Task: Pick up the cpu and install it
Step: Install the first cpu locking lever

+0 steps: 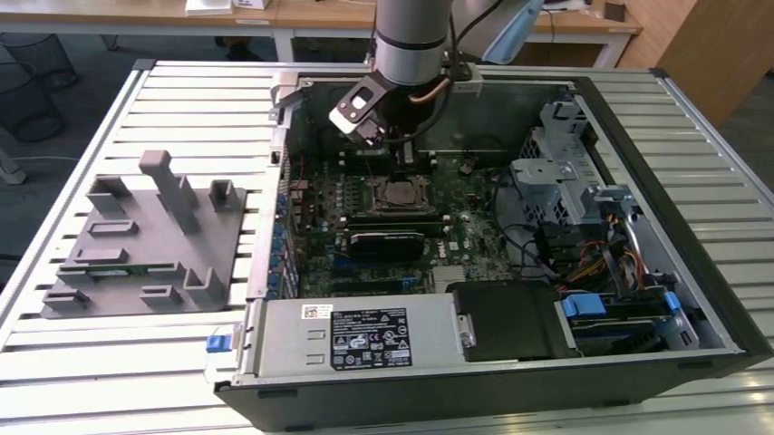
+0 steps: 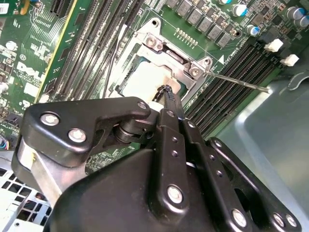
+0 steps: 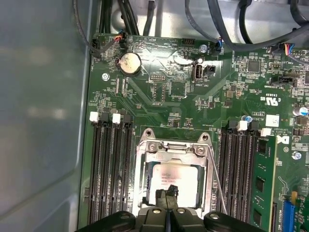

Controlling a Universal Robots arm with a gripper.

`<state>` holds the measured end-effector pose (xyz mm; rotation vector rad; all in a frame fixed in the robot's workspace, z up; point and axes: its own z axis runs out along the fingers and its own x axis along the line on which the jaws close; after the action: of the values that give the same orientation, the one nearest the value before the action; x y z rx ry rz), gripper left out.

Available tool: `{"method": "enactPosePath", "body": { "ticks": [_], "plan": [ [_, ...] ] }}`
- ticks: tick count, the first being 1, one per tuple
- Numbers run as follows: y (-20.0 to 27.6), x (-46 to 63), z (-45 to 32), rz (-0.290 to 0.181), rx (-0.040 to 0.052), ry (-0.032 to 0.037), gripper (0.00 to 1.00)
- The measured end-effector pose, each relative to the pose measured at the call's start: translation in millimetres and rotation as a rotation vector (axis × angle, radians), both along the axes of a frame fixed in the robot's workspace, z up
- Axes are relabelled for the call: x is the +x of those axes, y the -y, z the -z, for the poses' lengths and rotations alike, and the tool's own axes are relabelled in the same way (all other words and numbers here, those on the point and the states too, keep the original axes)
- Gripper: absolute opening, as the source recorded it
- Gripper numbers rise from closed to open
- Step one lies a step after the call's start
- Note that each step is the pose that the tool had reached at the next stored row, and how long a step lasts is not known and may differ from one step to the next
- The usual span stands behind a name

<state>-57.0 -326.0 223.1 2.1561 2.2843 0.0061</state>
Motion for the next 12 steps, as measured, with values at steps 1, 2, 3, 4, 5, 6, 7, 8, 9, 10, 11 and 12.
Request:
{"method": "enactPosePath", "body": {
  "ticks": [1,2,3,4,5,6,7,8,9,10,11,12],
  "plan": [
    [0.0,0.0,-0.7,0.000,0.0000,0.0000,0.11],
    [0.0,0.0,-1.3,0.000,0.0001,0.0001,0.11],
    [0.0,0.0,-2.1,0.000,0.0000,0.0000,0.11],
    [0.0,0.0,-3.2,0.000,0.0000,0.0000,0.11],
    [0.0,0.0,-4.3,0.000,0.0001,0.0001,0.11],
    [0.0,0.0,-7.1,0.000,0.0000,0.0000,0.11],
    [0.0,0.0,-8.6,0.000,0.0000,0.0000,0.11],
    [0.0,0.0,-10.4,0.000,0.0000,0.0000,0.11],
    [0.0,0.0,-12.4,0.000,0.0000,0.0000,0.11],
    [0.0,0.0,-14.3,0.000,0.0001,0.0001,0.11],
    [0.0,0.0,-16.5,0.000,0.0001,0.0000,0.11],
    [0.0,0.0,-18.5,0.000,0.0000,-0.0001,0.11]
  ]
}}
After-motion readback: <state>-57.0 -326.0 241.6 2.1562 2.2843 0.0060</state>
